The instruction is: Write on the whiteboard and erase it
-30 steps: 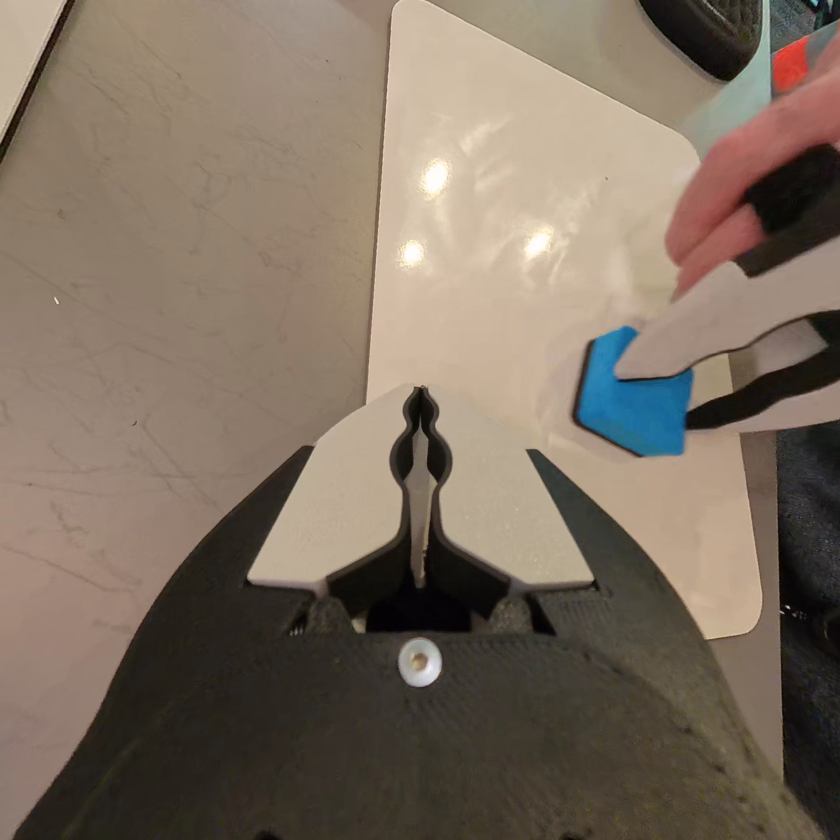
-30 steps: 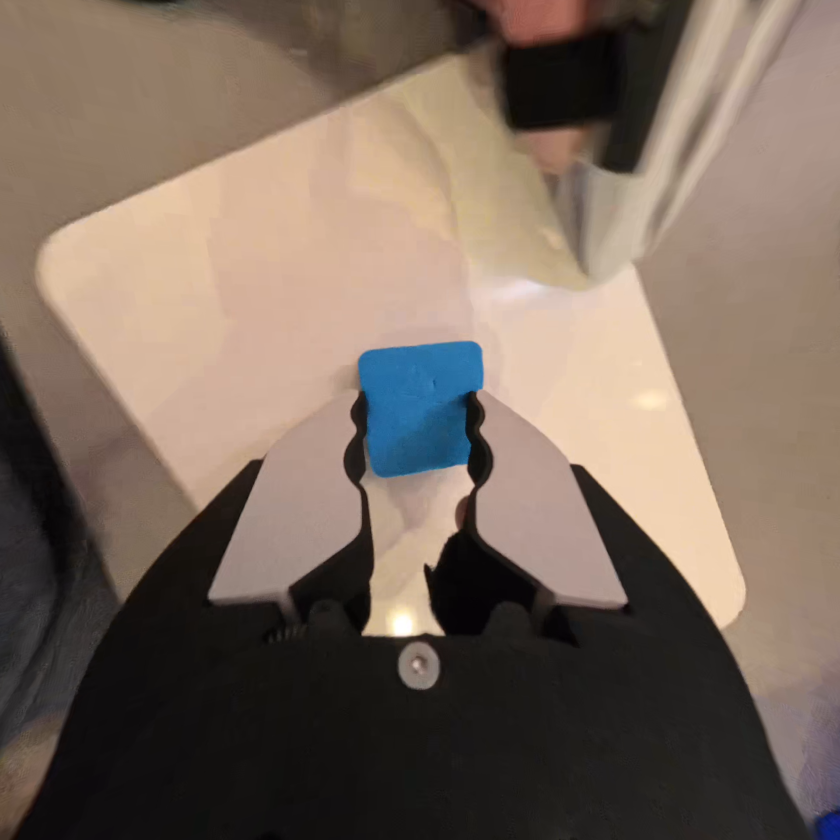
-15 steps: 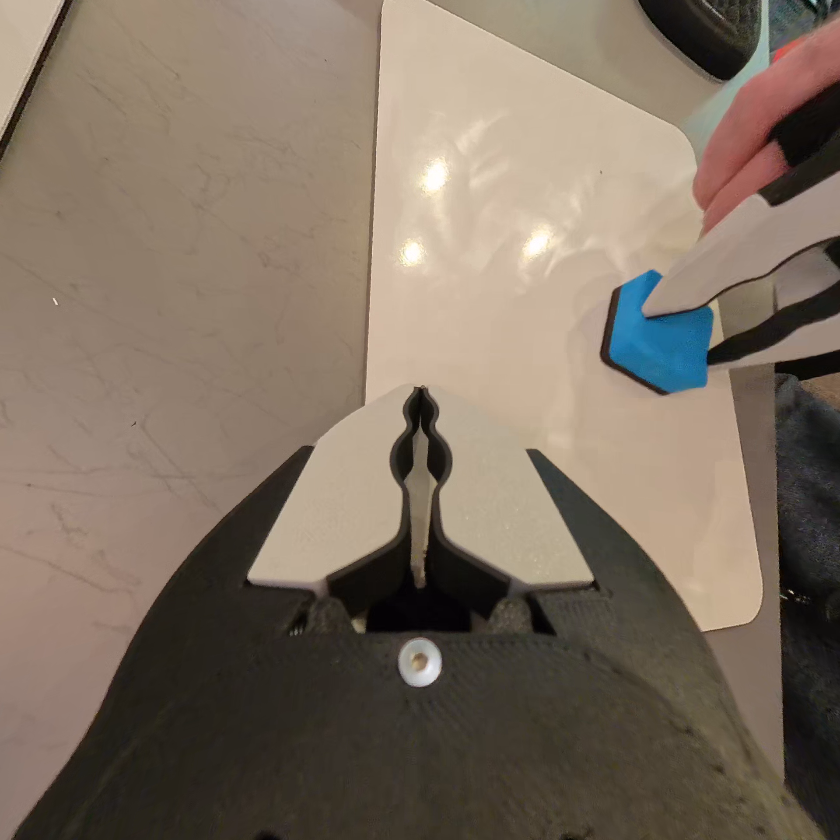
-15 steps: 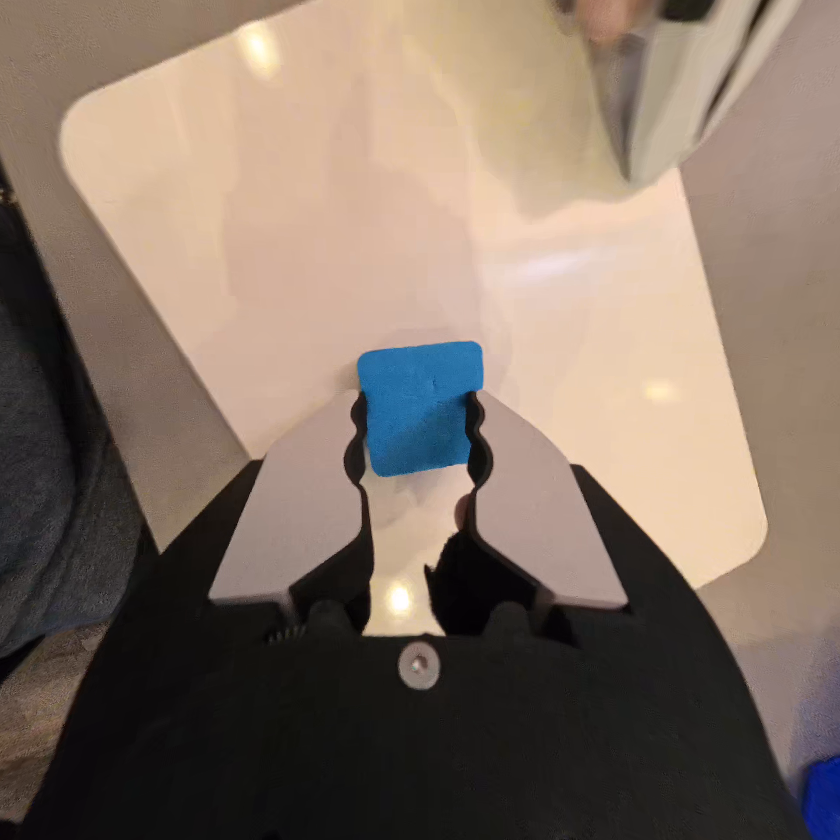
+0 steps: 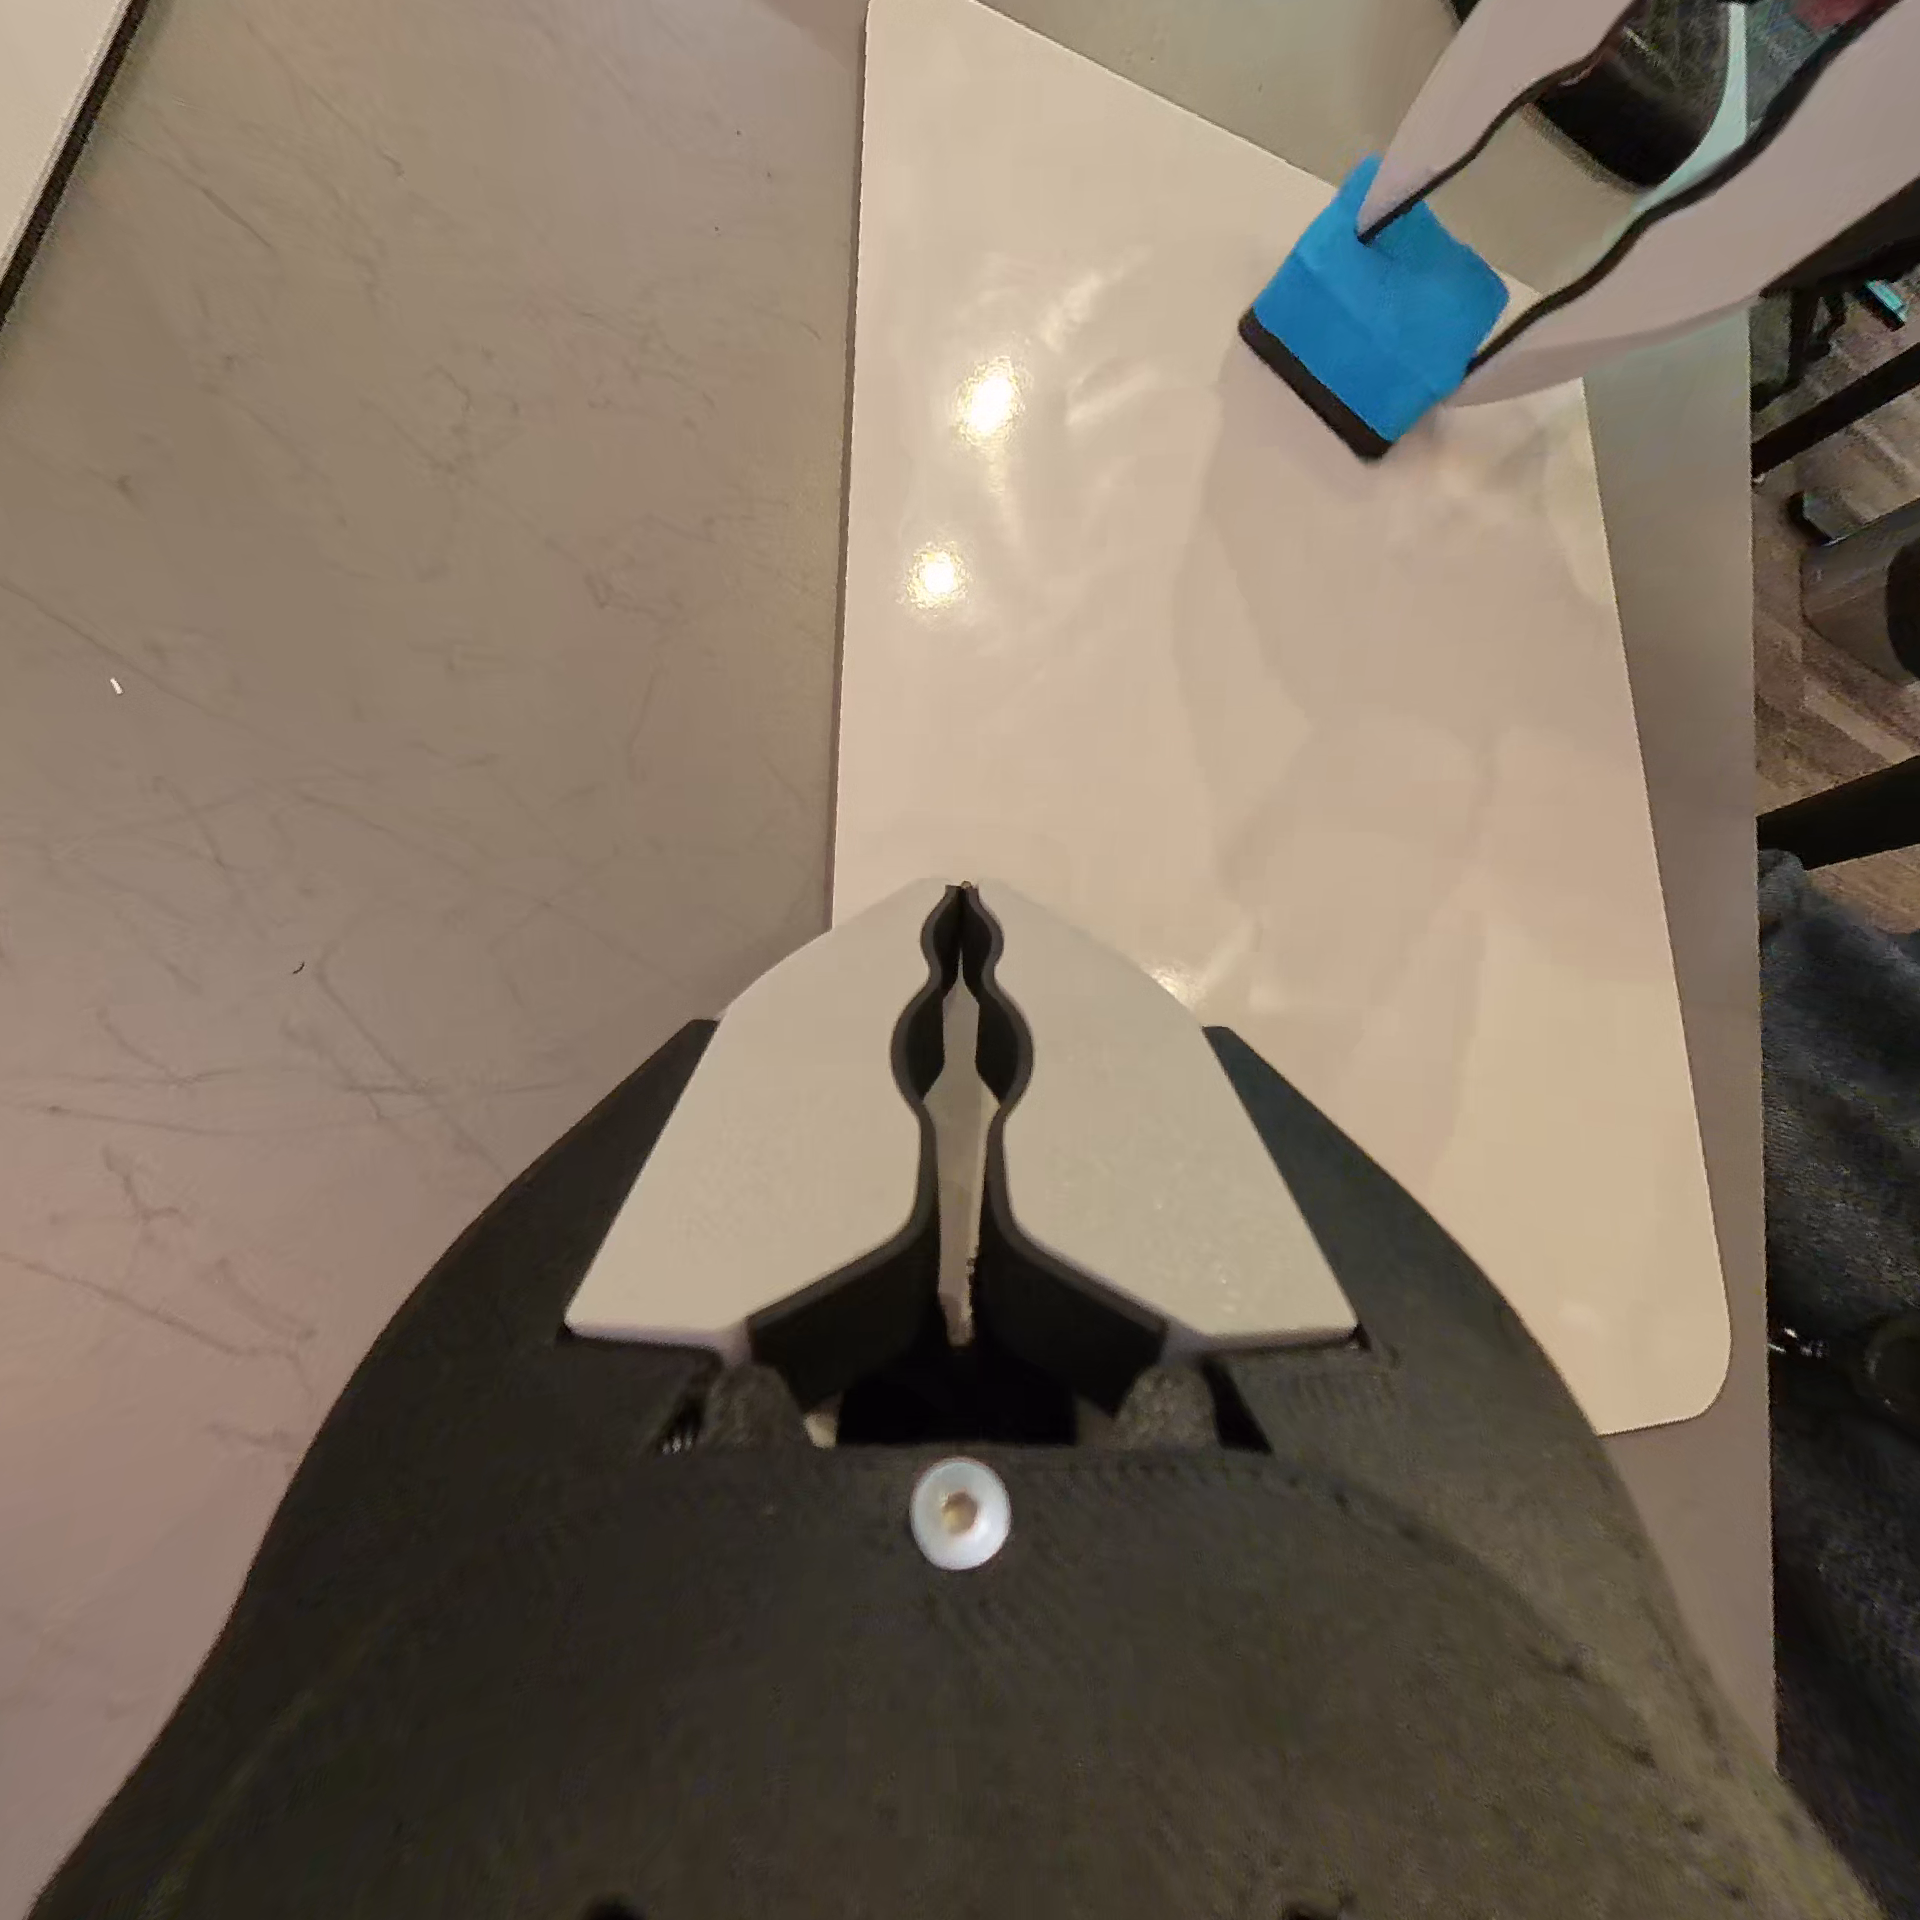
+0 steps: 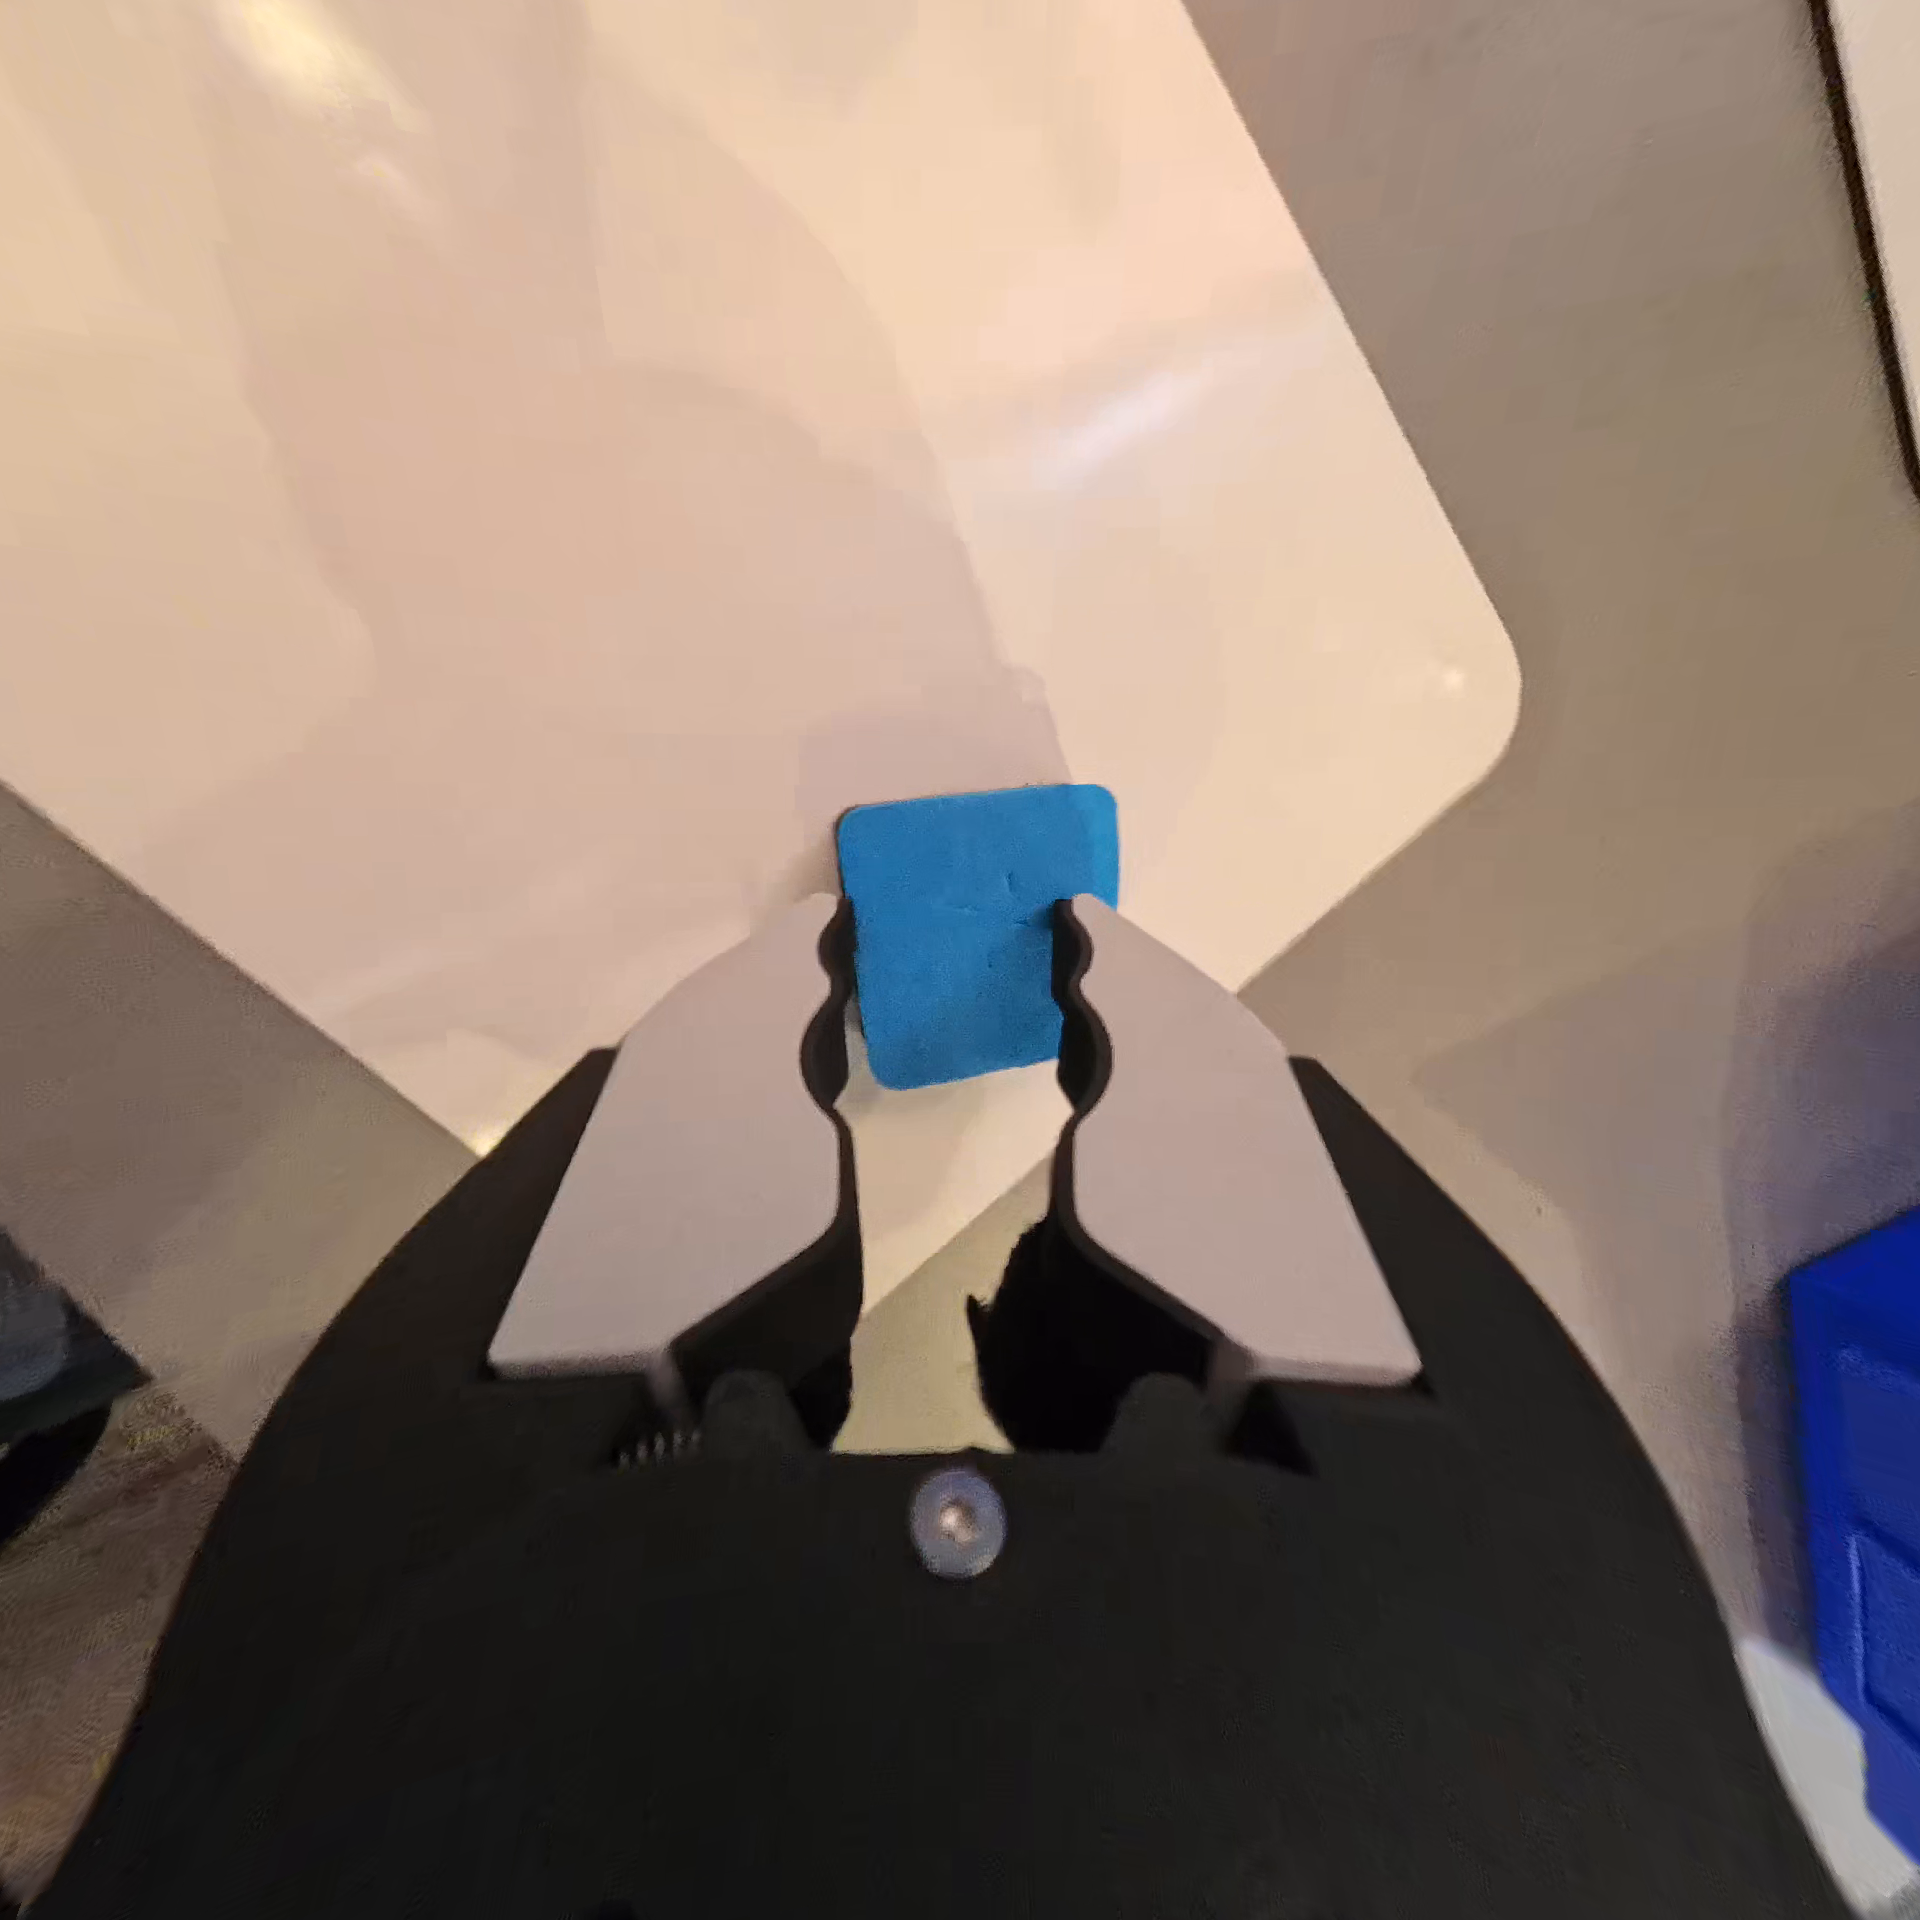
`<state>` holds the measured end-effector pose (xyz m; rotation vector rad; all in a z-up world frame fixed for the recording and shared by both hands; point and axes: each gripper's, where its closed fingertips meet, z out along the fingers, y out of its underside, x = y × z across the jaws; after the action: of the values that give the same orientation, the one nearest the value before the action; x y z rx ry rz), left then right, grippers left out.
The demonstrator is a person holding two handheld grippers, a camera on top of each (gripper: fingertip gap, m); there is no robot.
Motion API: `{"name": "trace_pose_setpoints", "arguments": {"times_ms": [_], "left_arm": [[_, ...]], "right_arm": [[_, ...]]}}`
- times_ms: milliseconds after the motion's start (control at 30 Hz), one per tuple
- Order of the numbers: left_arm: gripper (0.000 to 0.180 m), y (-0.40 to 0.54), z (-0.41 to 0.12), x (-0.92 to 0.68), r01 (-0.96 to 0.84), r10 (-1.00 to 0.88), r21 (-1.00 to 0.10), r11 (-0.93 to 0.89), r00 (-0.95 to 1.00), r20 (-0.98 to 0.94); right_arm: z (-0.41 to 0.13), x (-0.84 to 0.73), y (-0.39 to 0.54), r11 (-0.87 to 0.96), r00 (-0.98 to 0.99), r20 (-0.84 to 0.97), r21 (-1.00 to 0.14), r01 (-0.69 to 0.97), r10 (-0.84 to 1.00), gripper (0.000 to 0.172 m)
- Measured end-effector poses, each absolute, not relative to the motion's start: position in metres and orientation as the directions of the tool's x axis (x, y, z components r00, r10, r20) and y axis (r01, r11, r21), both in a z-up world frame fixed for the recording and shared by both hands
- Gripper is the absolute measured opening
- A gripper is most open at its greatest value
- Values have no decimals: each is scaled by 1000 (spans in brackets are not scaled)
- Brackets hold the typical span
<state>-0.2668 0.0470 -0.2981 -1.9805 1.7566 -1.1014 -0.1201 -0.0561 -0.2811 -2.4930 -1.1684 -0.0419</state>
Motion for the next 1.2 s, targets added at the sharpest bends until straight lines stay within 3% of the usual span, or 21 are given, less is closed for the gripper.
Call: {"name": "trace_pose_setpoints", "arguments": {"times_ms": [33, 67, 233, 400, 467, 600, 733, 900, 1033, 1200], "left_arm": [[1, 47, -298, -267, -727, -932, -647, -229, -26, 360], [1, 47, -298, -267, -727, -931, -646, -231, -27, 364], [1, 45, -298, -267, -730, -929, -645, -226, -38, 369], [1, 44, -298, -267, -732, -926, -642, -228, -41, 375], [1, 44, -298, -267, -732, -926, -642, -228, -42, 376], [1, 44, -298, -268, -732, -924, -642, -228, -45, 380], [1, 43, -298, -267, -733, -919, -639, -233, -50, 392], [1, 42, -298, -267, -734, -914, -636, -237, -54, 402], [1, 41, -298, -268, -737, -908, -632, -241, -60, 415], [1, 41, -298, -268, -739, -897, -625, -253, -62, 437]], "right_arm": [[-278, -126, -56, -568, 647, 166, -351, 744, 745, 40], [-275, -128, -56, -583, 665, 139, -374, 722, 734, 50], [-269, -116, -59, -577, 654, 154, -354, 736, 741, 66], [-281, -118, -53, -575, 637, 155, -309, 757, 755, 64], [-290, -118, -52, -563, 621, 164, -294, 773, 767, 53], [-278, -115, -44, -571, 661, 162, -381, 727, 733, 52], [-224, -59, -13, -643, 813, 235, -512, 569, 532, 51], [-153, 83, 31, -727, 952, 290, -632, 269, 100, 51], [-154, 189, 59, -792, 948, 301, -602, 104, -105, 51], [-204, 266, 88, -871, 937, 281, -490, -44, -206, 52]]}}
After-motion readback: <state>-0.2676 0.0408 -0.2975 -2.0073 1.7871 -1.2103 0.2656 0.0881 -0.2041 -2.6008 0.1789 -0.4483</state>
